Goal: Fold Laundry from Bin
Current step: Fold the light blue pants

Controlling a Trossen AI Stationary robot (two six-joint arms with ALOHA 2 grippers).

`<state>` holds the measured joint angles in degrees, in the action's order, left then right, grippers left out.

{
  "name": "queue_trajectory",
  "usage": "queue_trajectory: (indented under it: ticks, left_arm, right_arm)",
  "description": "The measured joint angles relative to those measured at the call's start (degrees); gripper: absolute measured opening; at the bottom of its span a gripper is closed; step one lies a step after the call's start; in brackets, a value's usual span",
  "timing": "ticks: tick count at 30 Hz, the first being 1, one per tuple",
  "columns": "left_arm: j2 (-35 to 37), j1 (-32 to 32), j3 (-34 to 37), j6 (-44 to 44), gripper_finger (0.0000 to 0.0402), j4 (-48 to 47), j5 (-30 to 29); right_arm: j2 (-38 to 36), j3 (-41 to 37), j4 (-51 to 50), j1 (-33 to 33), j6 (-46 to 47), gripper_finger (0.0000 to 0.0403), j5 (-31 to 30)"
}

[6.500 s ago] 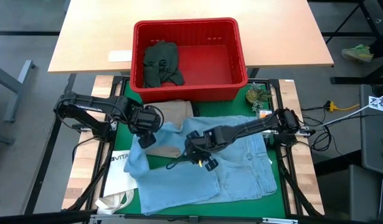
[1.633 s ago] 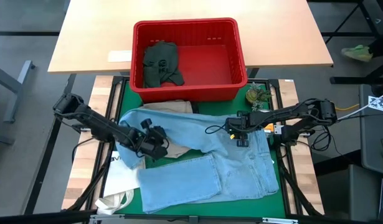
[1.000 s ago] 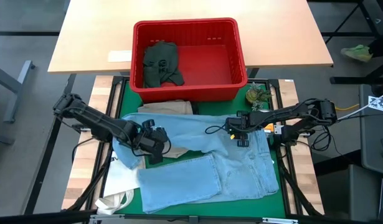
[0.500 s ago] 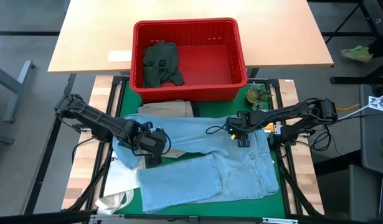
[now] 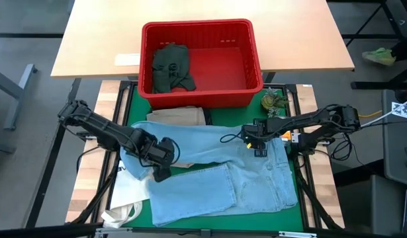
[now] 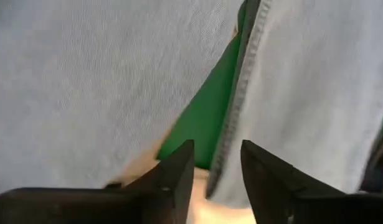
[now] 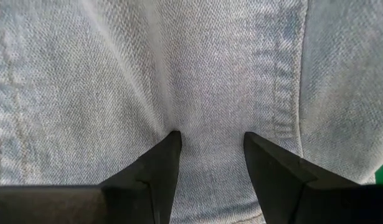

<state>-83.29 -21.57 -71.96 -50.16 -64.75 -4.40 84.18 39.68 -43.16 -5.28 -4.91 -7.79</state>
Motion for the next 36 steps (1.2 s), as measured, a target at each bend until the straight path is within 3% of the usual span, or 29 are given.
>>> queue_trajectory:
  ticks: [5, 7, 20, 26, 36]
  left_arm:
    - [0.0, -0.9, 0.0, -12.8, 0.0145, -0.9, 11.0]
    - [0.0, -2.5, 0.0, -17.8, 0.0145, -1.3, 12.1]
    - [-0.4, -17.8, 0.0, -38.7, 0.0131, -3.8, -1.4]
    - [-1.9, -23.6, 2.0, -49.1, 0.0131, -3.7, -1.9]
    - [-4.2, -28.6, 9.4, -76.1, 0.0131, -2.1, -0.9]
  right_arm:
    - [0.0, 0.0, 0.1, 0.0, 0.0, 0.0184, 0.0]
    - [0.0, 0.0, 0.2, 0.0, 0.0, 0.0184, 0.0]
    - [-0.4, 0.1, -0.2, 0.0, 0.1, 0.0184, 0.0]
    - [-1.5, 0.0, -0.7, 0.0, 0.1, 0.0184, 0.0]
    - [-4.0, 0.0, -2.6, 0.0, 0.0, 0.0184, 0.0]
